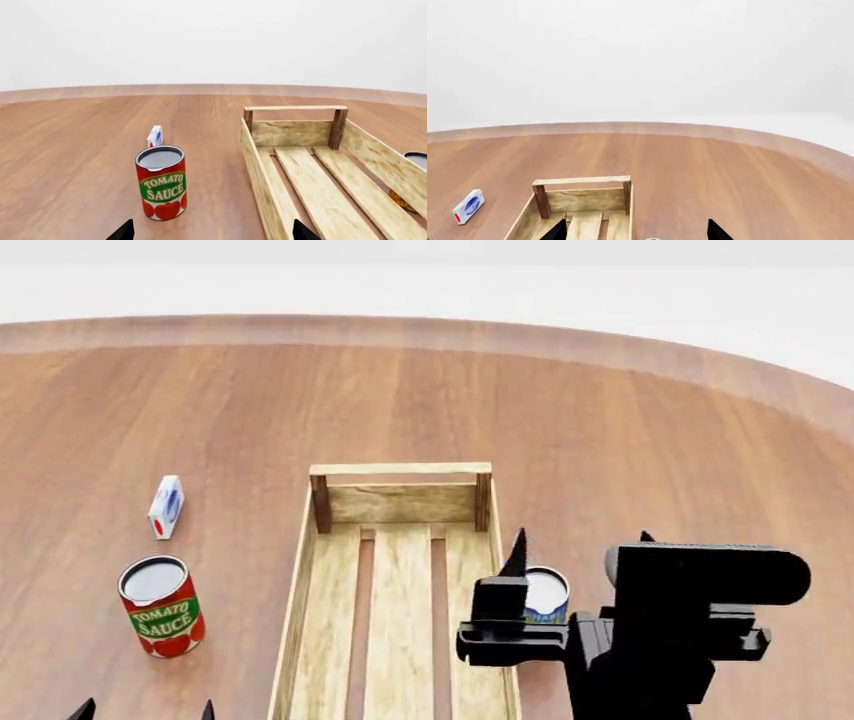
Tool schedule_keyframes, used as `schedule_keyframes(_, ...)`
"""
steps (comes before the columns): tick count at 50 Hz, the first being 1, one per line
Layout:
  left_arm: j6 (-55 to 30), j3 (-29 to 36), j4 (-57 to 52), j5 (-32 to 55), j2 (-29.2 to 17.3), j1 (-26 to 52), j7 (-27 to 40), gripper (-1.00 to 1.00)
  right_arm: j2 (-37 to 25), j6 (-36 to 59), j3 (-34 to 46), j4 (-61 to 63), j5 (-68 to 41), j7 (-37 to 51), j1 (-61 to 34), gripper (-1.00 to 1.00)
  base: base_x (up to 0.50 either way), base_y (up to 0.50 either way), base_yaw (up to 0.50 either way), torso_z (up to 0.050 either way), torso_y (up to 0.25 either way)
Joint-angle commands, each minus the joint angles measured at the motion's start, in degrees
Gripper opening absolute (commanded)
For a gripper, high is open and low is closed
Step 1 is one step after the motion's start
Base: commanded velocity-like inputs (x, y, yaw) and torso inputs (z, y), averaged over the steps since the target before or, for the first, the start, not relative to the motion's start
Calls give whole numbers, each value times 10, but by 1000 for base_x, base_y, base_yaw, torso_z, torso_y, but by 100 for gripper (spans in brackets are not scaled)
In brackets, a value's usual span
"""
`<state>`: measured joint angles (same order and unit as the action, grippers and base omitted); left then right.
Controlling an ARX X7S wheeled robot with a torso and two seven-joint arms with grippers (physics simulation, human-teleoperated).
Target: Pick up the butter and put it in the tray.
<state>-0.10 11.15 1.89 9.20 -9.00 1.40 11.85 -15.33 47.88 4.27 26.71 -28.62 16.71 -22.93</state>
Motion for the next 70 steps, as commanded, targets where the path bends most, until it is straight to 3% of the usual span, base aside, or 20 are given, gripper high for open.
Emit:
schedule_keyframes(1, 1, 3, 4, 5, -2, 1, 5, 100, -27, 223, -26, 92, -86, 30, -144, 100, 0, 0, 0, 0, 0)
schedule_keyframes(13, 5, 8, 7, 7, -5, 1, 8, 100, -36, 244, -15, 81, -100, 20, -159, 100, 0, 0, 0, 0, 0)
schedule_keyframes(19, 5, 10, 9, 9, -6, 2, 10, 100, -67, 280, 30, 66, -114, -12, -203, 100, 0, 0, 0, 0, 0)
schedule_keyframes(26, 6, 12, 12, 10, -7, 3, 12, 100, -116, 349, 110, 14, -146, -89, -319, 100, 0, 0, 0, 0, 0)
schedule_keyframes(29, 6, 13, 13, 11, -8, 4, 13, 100, -113, 356, 105, 6, -152, -90, -327, 100, 0, 0, 0, 0, 0)
schedule_keyframes(33, 6, 15, 17, 12, -8, 6, 14, 100, -164, 360, 225, 9, -160, -173, -393, 100, 0, 0, 0, 0, 0)
schedule_keyframes(48, 5, 19, 15, 17, -12, 6, 18, 100, -228, 318, 456, 4, -121, -307, -500, 100, 0, 0, 0, 0, 0)
schedule_keyframes(54, 5, 21, 16, 18, -13, 7, 19, 100, -233, 318, 471, 4, -132, -335, -513, 100, 0, 0, 0, 0, 0)
schedule_keyframes(61, 5, 24, 17, 19, -14, 8, 21, 100, -218, 372, 398, 1, -208, -334, -499, 100, 0, 0, 0, 0, 0)
schedule_keyframes(70, 5, 26, 20, 24, -16, 10, 22, 100, -235, 408, 463, 51, -259, -369, -510, 100, 0, 0, 0, 0, 0)
